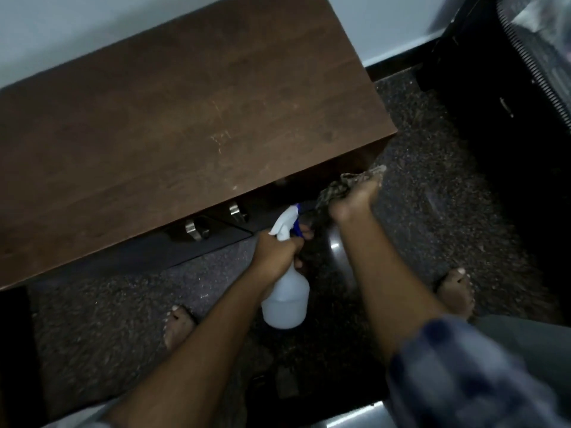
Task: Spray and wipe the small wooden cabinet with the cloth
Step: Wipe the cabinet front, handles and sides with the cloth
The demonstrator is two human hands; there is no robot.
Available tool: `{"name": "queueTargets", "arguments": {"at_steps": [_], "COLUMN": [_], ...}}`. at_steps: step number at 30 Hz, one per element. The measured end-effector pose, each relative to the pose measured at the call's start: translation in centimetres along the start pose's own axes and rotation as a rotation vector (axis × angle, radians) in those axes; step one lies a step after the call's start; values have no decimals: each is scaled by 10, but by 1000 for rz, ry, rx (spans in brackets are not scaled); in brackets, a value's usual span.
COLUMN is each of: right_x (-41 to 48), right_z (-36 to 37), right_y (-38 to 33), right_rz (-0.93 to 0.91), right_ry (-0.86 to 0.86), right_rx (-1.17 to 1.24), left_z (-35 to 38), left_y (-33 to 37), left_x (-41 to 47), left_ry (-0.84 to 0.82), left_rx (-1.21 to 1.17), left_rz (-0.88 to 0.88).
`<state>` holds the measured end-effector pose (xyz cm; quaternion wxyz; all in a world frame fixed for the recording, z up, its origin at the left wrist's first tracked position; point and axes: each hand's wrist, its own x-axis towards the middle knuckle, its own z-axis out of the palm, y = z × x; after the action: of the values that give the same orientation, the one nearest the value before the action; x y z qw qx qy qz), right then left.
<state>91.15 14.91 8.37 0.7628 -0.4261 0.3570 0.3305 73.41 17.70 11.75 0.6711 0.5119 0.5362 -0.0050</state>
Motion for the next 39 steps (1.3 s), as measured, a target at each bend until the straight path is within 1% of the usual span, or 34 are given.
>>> {"name": "queueTargets", "arguments": {"at_steps": [3,5,7,9,11,12,14,15,17,20,22,24,27,30,31,34,36,37,39], "right_x": [1,2,-8,-11,-11,-17,-32,-41,-50,-52,-54,-58,-65,-83,-91,-92,-80,-75,-77], "right_z": [-2,2,10,11,10,10,10,10,8,8,7,0,-17,-19,-15,7,15,16,14], "right_y": [-12,-6,-4,-5,0,9,36,47,54,43,47,52,47,63,75,98,109,118,141], "right_rz": [14,-15,-45,-33,29,75,246,288,273,139,87,134,239,269,262,261,296,311,347], "right_ry": [16,-13,-20,-32,-67,-46,-36,-42,-59,-78,-59,-75,-167,-264,-271,-185,-115,-82,-101], "right_rx": [-70,-70,-36,-40,-88,-139,-146,-146,-93,69,109,47,28,7,-12,-54,-57,-101,-190], "left_z": [2,5,10,12,12,11,8,5,-2,-16,-26,-34,-39,-39,-40,-43,-47,-50,-56], "left_y": [6,3,-2,-9,-13,-15,-21,-25,-34,-51,-57,-60,-65,-71,-72,-71,-68,-66,-63], "left_x": [6,11,12,11,9,9,9,7,-1,-13,-24,-35,-49,-58,-59,-65,-66,-66,-63], "left_ry": [54,91,92,86,105,132,204,245,306,367,413,442,426,443,458,514,516,516,541], "left_rx": [-18,-44,-52,-52,-85,-100,-89,-75,-65,-92,-167,-235,-283,-295,-300,-291,-314,-327,-328], "left_rz": [4,1,-19,-29,-23,-25,-37,-36,-25,-48,-52,-54,-19,-12,-22,-63,-55,-46,-44]}}
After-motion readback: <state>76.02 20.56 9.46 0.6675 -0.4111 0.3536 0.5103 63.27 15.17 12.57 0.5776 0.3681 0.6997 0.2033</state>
